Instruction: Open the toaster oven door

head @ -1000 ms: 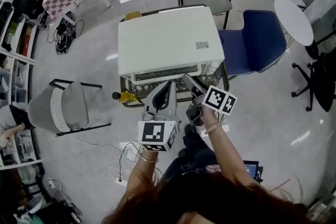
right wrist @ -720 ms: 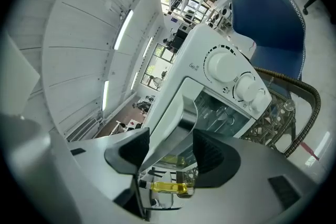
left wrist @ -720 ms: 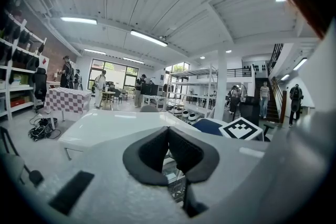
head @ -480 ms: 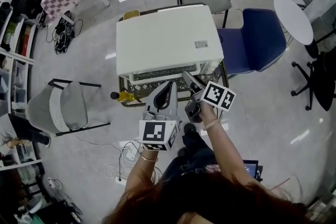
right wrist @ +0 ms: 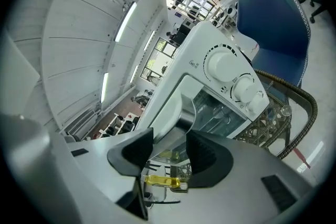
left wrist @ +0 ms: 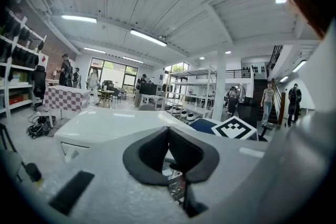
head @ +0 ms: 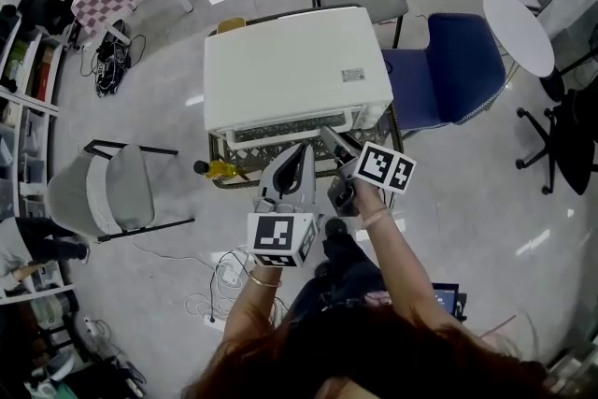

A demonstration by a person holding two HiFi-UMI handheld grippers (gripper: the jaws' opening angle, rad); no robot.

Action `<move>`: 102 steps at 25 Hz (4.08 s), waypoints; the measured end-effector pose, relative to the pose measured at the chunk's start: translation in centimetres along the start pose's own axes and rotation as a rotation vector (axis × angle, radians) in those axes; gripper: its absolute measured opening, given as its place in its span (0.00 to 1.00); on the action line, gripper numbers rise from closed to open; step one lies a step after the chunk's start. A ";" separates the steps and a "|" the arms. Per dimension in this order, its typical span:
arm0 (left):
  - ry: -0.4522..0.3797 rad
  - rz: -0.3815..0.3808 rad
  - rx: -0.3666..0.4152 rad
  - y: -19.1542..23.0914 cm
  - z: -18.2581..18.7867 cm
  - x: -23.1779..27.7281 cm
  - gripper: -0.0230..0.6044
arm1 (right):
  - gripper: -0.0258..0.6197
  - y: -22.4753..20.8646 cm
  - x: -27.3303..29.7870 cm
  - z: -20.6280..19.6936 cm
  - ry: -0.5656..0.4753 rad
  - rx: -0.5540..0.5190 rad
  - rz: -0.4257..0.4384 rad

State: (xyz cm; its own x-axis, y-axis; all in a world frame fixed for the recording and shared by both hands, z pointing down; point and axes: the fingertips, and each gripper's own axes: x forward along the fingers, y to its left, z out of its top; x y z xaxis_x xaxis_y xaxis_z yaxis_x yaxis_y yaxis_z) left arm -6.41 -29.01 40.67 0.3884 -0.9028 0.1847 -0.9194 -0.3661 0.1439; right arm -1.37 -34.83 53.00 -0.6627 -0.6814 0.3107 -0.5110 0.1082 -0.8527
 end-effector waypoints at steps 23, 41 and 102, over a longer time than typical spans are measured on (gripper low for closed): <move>-0.003 0.021 -0.004 -1.3 -1.0 -3.0 0.06 | 0.34 -1.6 -3.4 -3.6 0.038 -0.039 -0.042; 0.008 0.057 -0.030 -0.9 -3.1 -6.0 0.06 | 0.32 -3.2 -5.8 -7.5 0.071 -0.048 -0.107; 0.112 0.171 -0.143 2.5 -16.1 -9.1 0.06 | 0.27 -14.0 -8.4 -17.9 0.227 -0.035 -0.303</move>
State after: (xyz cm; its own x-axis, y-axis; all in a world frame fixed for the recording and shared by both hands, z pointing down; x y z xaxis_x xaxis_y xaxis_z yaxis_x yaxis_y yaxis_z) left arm -11.22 -18.05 54.97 0.2395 -0.9152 0.3241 -0.9573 -0.1670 0.2359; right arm 1.54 -17.64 69.82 -0.5813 -0.5089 0.6349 -0.7183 -0.0457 -0.6942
